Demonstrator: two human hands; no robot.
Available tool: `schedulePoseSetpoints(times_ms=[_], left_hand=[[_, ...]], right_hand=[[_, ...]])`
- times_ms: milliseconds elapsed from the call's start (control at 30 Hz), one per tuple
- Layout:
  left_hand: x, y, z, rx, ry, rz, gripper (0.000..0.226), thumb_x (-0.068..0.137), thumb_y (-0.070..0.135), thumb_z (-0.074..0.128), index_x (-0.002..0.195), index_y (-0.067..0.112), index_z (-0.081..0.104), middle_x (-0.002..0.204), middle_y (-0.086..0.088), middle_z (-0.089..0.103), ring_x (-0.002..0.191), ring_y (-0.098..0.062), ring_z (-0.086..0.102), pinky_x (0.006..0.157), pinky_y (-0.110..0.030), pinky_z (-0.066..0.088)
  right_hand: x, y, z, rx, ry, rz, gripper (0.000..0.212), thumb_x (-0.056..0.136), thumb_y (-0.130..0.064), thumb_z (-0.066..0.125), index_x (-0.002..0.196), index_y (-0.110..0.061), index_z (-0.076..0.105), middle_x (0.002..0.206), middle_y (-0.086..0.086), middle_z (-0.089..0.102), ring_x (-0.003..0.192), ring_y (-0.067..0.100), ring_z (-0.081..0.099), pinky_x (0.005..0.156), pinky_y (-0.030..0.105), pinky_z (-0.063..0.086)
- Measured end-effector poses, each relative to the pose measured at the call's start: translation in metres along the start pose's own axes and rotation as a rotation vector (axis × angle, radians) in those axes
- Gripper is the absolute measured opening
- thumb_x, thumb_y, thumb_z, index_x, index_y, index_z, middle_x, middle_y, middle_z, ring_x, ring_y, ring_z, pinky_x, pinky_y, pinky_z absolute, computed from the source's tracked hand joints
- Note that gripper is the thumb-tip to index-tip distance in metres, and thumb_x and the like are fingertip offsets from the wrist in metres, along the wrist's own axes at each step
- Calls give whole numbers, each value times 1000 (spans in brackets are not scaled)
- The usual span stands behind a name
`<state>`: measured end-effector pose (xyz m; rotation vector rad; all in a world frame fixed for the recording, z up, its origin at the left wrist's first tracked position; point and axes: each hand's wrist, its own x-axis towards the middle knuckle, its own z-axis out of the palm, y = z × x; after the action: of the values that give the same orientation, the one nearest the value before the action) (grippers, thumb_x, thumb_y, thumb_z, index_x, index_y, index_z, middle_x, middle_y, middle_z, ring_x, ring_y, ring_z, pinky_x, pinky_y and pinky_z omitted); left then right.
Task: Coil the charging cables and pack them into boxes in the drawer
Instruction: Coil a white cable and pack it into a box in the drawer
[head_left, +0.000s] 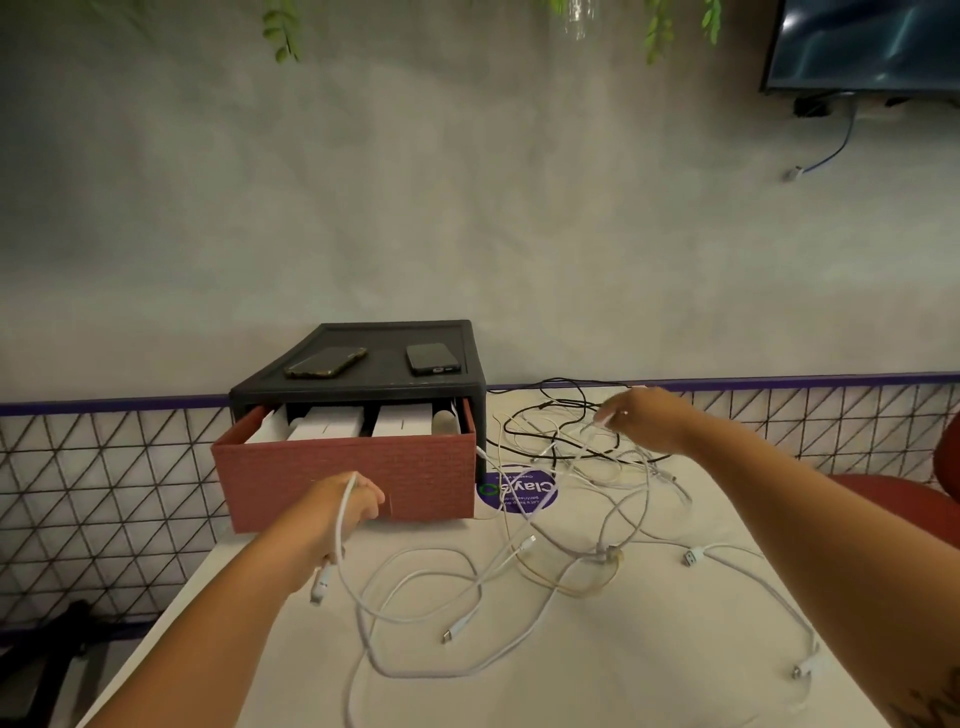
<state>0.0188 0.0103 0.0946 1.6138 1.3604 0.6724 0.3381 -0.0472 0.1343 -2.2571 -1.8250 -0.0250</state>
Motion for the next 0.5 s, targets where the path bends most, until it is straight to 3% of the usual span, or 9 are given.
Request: schedulePoseSetpoints(times_ms=[100,200,267,333,400,500], left_hand=[[-11,-5,-6,-307,-172,-73,21,83,-7,40,91,3,56,64,-7,40,45,-13,31,38,-18,28],[-20,-5,-8,-626,-323,-151,18,85,7,41,95,4,56,59,-5,43,39,-11,35,34,-14,28],[-25,-1,-7,-781,-356,-203,22,89,19,41,87,3,56,57,-6,43,37,-10,35,31,-11,29],[-29,3,-4,-880,-356,-226,29,91,25,40,81,2,54,56,-7,43,35,-10,34,30,-10,28],[-30,5,0,-857,-314,-204,32,92,27,40,76,2,54,55,-6,44,35,-9,33,30,-10,28],[-28,8,13,-691,-142,-132,35,95,26,42,71,3,56,50,-4,44,35,-8,31,31,-12,25]], right_hand=[[-1,11,20,69,-93,56,35,94,-6,41,121,-13,61,132,6,56,121,23,51,101,28,37],[-12,13,41,161,-134,124,55,85,6,37,134,-15,48,142,9,45,129,24,42,103,26,32],[-21,2,49,290,-88,117,64,79,11,36,136,-17,45,145,6,40,132,23,38,106,28,30],[-32,-21,47,557,34,80,59,80,10,39,130,-20,52,143,2,43,124,19,44,104,31,32],[-51,-57,39,918,90,-6,40,85,-2,46,115,-24,61,131,-5,56,111,12,52,99,27,38],[-90,-109,33,1218,-182,-313,25,80,-36,54,101,-36,68,105,-14,69,95,4,63,86,20,45]])
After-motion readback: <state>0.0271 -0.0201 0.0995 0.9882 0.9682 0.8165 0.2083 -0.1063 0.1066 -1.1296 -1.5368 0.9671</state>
